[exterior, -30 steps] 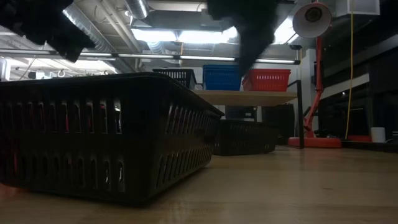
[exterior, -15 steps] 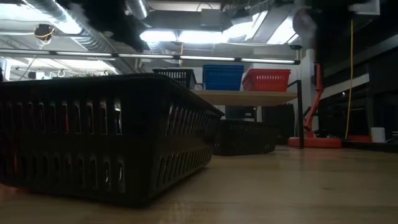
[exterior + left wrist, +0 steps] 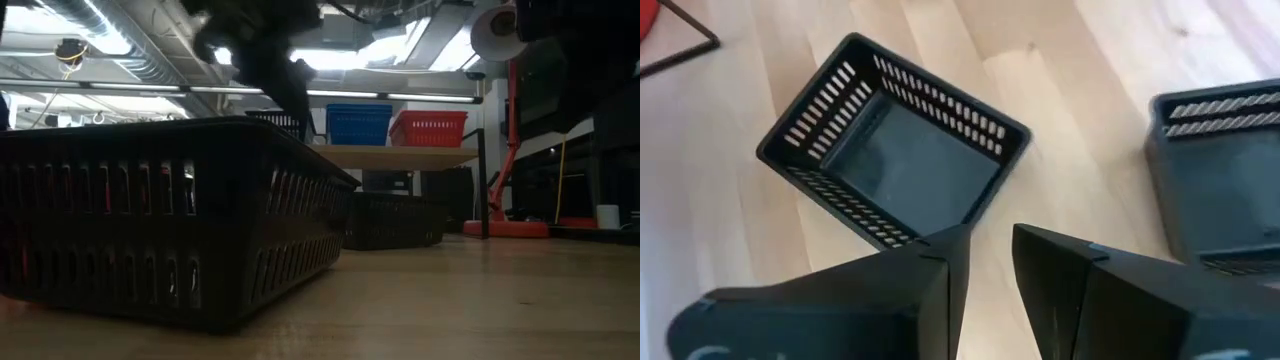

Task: Stack baskets on shelf by color
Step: Stack the top black basket on top of the black basket on the shelf

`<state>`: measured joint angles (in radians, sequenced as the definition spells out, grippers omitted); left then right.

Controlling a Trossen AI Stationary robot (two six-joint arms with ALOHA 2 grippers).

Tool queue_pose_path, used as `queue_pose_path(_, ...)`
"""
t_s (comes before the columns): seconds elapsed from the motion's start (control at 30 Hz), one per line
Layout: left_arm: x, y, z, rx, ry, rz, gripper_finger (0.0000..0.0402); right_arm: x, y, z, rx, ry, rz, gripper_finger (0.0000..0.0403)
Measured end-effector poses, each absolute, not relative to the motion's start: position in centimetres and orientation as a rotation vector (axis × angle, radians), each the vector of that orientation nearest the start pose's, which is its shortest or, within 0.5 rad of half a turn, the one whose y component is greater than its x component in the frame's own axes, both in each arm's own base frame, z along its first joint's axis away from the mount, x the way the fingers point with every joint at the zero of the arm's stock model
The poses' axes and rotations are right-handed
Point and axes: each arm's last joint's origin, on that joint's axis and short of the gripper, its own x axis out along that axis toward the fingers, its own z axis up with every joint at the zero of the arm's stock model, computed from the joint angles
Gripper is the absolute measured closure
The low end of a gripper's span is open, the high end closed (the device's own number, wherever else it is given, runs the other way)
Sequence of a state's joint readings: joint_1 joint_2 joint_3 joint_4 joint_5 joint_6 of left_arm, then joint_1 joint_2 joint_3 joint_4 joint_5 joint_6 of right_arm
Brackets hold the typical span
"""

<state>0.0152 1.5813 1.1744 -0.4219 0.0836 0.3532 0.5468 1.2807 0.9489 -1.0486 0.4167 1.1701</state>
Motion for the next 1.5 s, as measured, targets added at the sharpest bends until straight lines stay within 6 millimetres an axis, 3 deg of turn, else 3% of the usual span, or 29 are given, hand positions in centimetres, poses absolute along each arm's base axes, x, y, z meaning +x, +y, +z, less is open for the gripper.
queue_pose_path(0.2,36.5,0.8,24.6,0.342,0.831,-0.236,0.0303,19.1,10.7,22.0,0.51,0.996,-0.453,0.0314)
queue_pose_path(0.43,37.6,0.1,21.1,0.38,0.975,-0.307,0.0277,19.0,10.9,19.9,0.512,0.977,-0.417,0.0314)
queue_pose_path(0.73,37.8,-1.3,20.4,0.566,1.015,-0.248,0.0271,19.0,10.9,19.9,0.488,0.985,-0.394,0.0314)
queue_pose_path(0.9,38.3,-1.1,19.7,0.571,1.016,-0.227,0.0271,19.0,10.9,19.9,0.486,0.986,-0.393,0.0314)
queue_pose_path(1.13,39.3,-1.0,16.7,0.578,1.071,-0.192,0.0271,19.0,11.0,20.0,0.473,0.989,-0.375,0.0314)
queue_pose_path(1.27,39.3,-1.2,16.7,0.577,1.079,-0.16,0.0273,19.0,11.0,19.9,0.475,0.993,-0.372,0.0314)
queue_pose_path(1.4,39.1,-1.5,16.5,0.541,1.103,-0.157,0.0298,19.1,11.0,20.0,0.476,0.992,-0.371,0.0314)
queue_pose_path(1.5,38.8,-2.0,16.4,0.512,1.125,-0.151,0.0366,19.1,11.0,20.0,0.476,0.992,-0.372,0.0314)
